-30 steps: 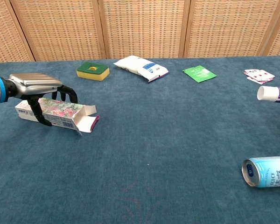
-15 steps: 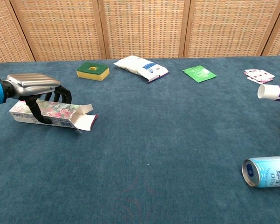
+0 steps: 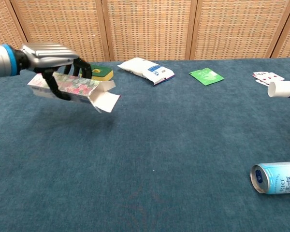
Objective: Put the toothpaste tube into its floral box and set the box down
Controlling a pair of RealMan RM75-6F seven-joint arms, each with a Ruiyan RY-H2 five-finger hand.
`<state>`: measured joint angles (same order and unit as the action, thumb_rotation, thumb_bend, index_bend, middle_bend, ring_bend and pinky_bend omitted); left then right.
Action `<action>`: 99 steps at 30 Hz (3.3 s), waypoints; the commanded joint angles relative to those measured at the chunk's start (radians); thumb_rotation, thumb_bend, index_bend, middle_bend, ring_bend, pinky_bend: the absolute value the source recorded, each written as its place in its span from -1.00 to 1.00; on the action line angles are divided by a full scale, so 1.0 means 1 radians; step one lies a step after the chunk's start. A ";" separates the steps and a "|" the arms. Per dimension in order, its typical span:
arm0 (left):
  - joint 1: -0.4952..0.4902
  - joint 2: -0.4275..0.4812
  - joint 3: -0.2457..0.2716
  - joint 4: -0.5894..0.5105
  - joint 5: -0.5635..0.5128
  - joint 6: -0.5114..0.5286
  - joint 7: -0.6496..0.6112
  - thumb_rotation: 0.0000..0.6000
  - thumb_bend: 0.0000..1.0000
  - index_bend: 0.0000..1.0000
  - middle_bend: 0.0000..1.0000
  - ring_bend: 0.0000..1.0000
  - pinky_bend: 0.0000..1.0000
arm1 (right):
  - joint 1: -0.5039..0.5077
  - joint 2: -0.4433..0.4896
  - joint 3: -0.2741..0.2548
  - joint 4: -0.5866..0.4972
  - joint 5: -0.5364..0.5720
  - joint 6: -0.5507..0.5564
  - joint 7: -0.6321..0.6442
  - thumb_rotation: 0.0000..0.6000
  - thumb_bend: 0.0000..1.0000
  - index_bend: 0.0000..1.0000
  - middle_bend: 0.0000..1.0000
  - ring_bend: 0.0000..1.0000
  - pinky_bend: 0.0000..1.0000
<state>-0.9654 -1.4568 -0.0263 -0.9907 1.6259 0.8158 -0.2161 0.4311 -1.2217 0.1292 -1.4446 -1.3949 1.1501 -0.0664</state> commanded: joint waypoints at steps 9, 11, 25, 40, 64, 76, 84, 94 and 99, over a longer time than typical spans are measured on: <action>-0.216 -0.047 -0.162 -0.082 -0.131 -0.209 0.169 1.00 -0.47 -0.12 -0.17 -0.19 -0.09 | 0.058 0.167 0.059 -0.285 0.175 -0.088 -0.259 1.00 -0.06 0.19 0.15 -0.23 -0.35; -0.258 -0.070 -0.190 -0.075 -0.153 -0.235 0.210 1.00 -0.47 -0.12 -0.17 -0.19 -0.09 | 0.068 0.179 0.069 -0.319 0.221 -0.097 -0.290 1.00 -0.06 0.19 0.15 -0.22 -0.35; -0.410 -0.238 -0.282 -0.026 -0.369 -0.317 0.425 1.00 -0.47 -0.11 -0.17 -0.19 -0.13 | 0.114 0.195 0.088 -0.395 0.372 -0.094 -0.398 1.00 -0.06 0.19 0.15 -0.21 -0.35; -0.494 -0.352 -0.320 0.034 -0.546 -0.302 0.521 1.00 -0.47 -0.11 -0.17 -0.19 -0.13 | 0.132 0.175 0.060 -0.402 0.405 -0.077 -0.431 1.00 -0.05 0.19 0.16 -0.20 -0.35; -0.571 -0.400 -0.319 0.044 -0.769 -0.274 0.638 1.00 -0.47 -0.11 -0.16 -0.19 -0.13 | 0.196 0.141 0.034 -0.466 0.556 -0.001 -0.656 1.00 0.02 0.20 0.18 -0.13 -0.24; -0.593 -0.426 -0.331 0.050 -0.850 -0.258 0.634 1.00 -0.47 -0.10 -0.15 -0.19 -0.13 | 0.237 0.116 0.026 -0.507 0.641 0.051 -0.758 1.00 0.08 0.20 0.18 -0.13 -0.15; -0.598 -0.449 -0.344 0.054 -0.871 -0.248 0.606 1.00 -0.47 -0.10 -0.14 -0.19 -0.13 | 0.254 0.105 0.019 -0.532 0.660 0.076 -0.787 1.00 0.08 0.20 0.19 -0.12 -0.14; -0.590 -0.486 -0.387 0.054 -0.882 -0.242 0.515 1.00 -0.46 -0.06 -0.11 -0.17 -0.13 | 0.279 0.099 -0.004 -0.578 0.685 0.165 -0.911 1.00 0.09 0.20 0.20 -0.11 -0.13; -0.579 -0.512 -0.419 0.044 -0.881 -0.206 0.462 1.00 -0.40 -0.05 -0.09 -0.17 -0.12 | 0.286 0.086 -0.016 -0.604 0.687 0.223 -0.977 1.00 0.09 0.20 0.19 -0.11 -0.12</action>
<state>-1.5502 -1.9570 -0.4277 -0.9410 0.7490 0.5989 0.2693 0.7130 -1.1297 0.1195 -2.0370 -0.7103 1.3573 -1.0262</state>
